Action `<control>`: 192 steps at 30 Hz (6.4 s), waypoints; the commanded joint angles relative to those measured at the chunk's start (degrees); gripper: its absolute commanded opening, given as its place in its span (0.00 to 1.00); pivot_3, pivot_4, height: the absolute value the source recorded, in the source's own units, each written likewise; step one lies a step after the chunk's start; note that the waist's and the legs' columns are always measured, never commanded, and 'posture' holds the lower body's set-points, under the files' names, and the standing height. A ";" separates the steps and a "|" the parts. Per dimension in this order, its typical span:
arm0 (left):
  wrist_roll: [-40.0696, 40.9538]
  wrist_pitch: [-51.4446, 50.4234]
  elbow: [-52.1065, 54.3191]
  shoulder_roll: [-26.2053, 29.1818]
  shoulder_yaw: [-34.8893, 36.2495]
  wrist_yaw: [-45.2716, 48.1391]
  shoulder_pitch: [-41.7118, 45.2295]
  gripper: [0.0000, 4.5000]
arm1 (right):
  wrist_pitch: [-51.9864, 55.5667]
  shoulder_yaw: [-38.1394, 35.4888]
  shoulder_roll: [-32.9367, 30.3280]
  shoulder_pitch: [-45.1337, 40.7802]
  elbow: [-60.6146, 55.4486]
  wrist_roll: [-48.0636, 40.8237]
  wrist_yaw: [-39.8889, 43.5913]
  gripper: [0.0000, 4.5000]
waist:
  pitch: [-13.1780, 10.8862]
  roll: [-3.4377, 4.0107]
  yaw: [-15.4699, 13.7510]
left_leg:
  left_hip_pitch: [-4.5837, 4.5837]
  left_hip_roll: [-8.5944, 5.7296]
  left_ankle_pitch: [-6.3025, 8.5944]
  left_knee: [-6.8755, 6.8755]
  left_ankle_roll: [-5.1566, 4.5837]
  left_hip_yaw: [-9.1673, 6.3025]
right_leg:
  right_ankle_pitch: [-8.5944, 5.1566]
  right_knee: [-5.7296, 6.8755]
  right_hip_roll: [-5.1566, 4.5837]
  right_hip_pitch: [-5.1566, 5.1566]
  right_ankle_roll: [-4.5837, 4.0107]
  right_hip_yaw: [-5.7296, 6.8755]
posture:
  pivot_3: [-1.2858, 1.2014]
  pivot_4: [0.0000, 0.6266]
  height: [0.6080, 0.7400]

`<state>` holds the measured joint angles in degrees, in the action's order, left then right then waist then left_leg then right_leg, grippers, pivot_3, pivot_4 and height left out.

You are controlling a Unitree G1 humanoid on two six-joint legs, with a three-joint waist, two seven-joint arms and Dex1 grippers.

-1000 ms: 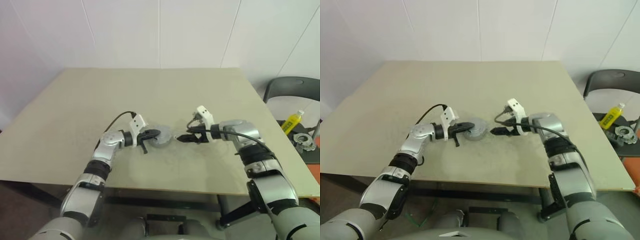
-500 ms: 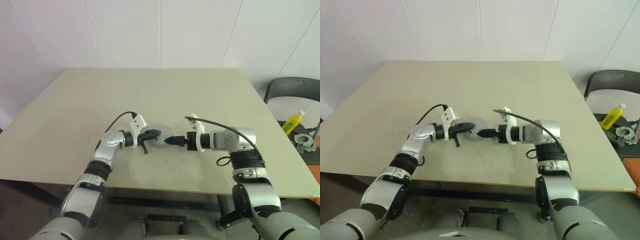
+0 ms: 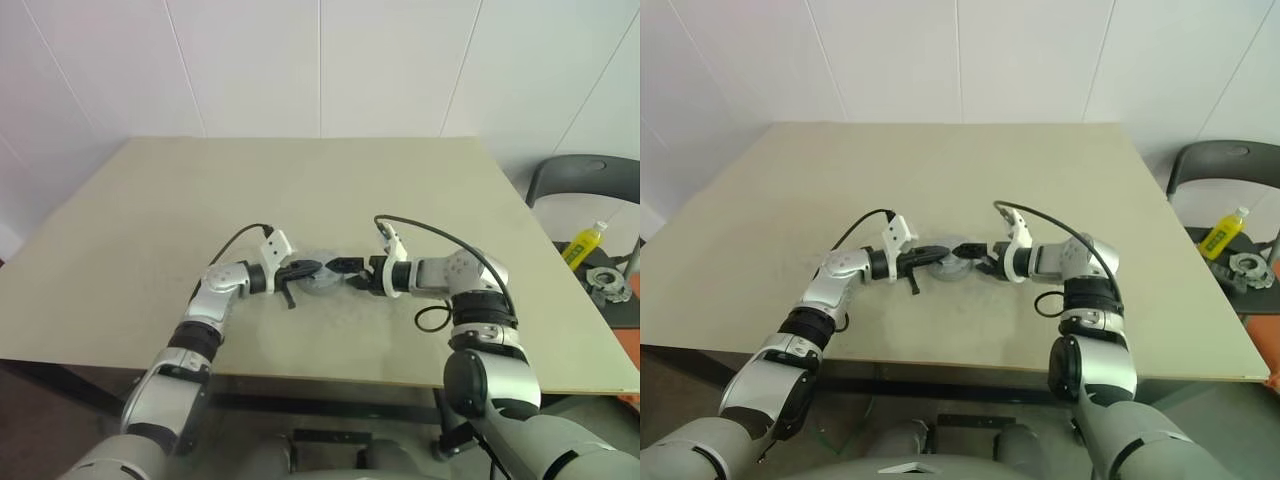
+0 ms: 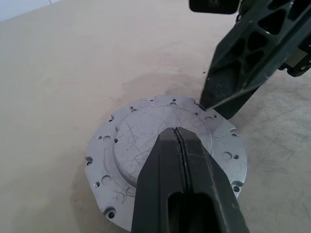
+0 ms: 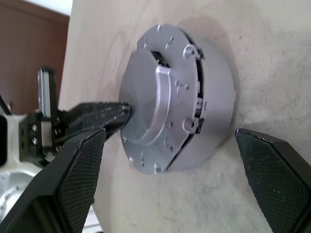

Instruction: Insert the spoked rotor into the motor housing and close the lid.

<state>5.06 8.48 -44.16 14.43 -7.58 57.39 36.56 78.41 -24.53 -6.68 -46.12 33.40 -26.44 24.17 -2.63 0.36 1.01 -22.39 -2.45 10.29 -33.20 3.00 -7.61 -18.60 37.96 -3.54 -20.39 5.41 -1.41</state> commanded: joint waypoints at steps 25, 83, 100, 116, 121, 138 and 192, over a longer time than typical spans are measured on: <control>-2.45 2.13 -5.89 1.64 -0.60 -1.55 0.79 0.00 | 2.48 -11.27 9.87 -1.36 3.21 -7.78 -12.70 1.00 | 0.12 -0.05 2.36 | -0.01 0.15 0.00 0.16 -0.02 -0.02 | 0.06 0.07 0.19 0.04 0.11 -0.07 | 0.52 0.00 1.00; 20.98 -25.59 1.07 -0.71 22.93 -9.65 0.11 0.00 | -4.95 -3.05 5.49 -2.03 2.84 -10.77 -2.34 0.28 | -0.03 -0.19 2.16 | -0.62 0.12 -0.02 0.16 -0.01 -0.04 | 0.09 0.09 0.18 -0.50 0.16 -0.06 | 0.52 0.00 1.00; 39.85 -52.75 15.44 -2.80 34.65 -23.93 -5.58 0.99 | -15.56 -5.55 6.59 -7.47 10.35 -12.13 -1.85 0.28 | -0.04 -0.20 2.95 | -0.93 0.09 -0.09 0.07 0.09 -0.05 | 0.11 0.16 0.12 -0.79 0.15 -0.06 | 0.52 0.00 1.00; 50.80 -67.60 11.05 -3.85 41.03 -28.13 -1.92 0.99 | -18.00 -4.53 7.47 -7.82 12.48 -12.18 -0.91 0.28 | -0.07 -0.26 2.99 | -0.93 0.08 -0.18 0.03 0.24 -0.04 | 0.12 0.20 0.12 -0.78 0.15 -0.05 | 0.52 0.00 1.00; 50.28 -68.57 9.74 -3.83 40.01 -27.30 -1.80 0.99 | -17.81 -4.66 7.83 -8.05 12.36 -12.65 -1.23 0.28 | -0.07 -0.26 3.02 | -0.93 0.08 -0.20 0.03 0.27 -0.03 | 0.12 0.22 0.12 -0.79 0.14 -0.05 | 0.52 0.00 1.00; 45.35 -61.74 -1.70 -3.78 37.82 -21.92 3.42 0.99 | -18.66 -4.27 8.85 -8.50 13.22 -12.95 -0.99 0.28 | -0.07 -0.27 2.97 | -0.93 0.05 -0.24 0.03 0.35 0.00 | 0.14 0.24 0.11 -0.79 0.14 -0.05 | 0.52 0.00 1.00; 44.66 -50.73 -11.94 -6.33 45.51 -17.76 8.74 0.51 | -17.61 1.15 8.39 -7.82 9.19 -13.79 4.38 1.00 | -0.05 -0.30 3.08 | -0.91 0.05 -0.29 -0.05 0.41 -0.01 | 0.16 0.44 0.11 -0.82 0.17 -0.06 | 0.52 0.00 1.00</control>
<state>48.10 -43.05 -56.36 7.81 36.86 39.26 43.37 60.96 -23.46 1.43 -52.22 45.09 -38.63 27.14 -2.68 0.06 4.09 -23.29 -2.40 10.00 -33.25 3.41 -7.62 -18.44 38.40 -3.42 -21.21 5.58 -1.46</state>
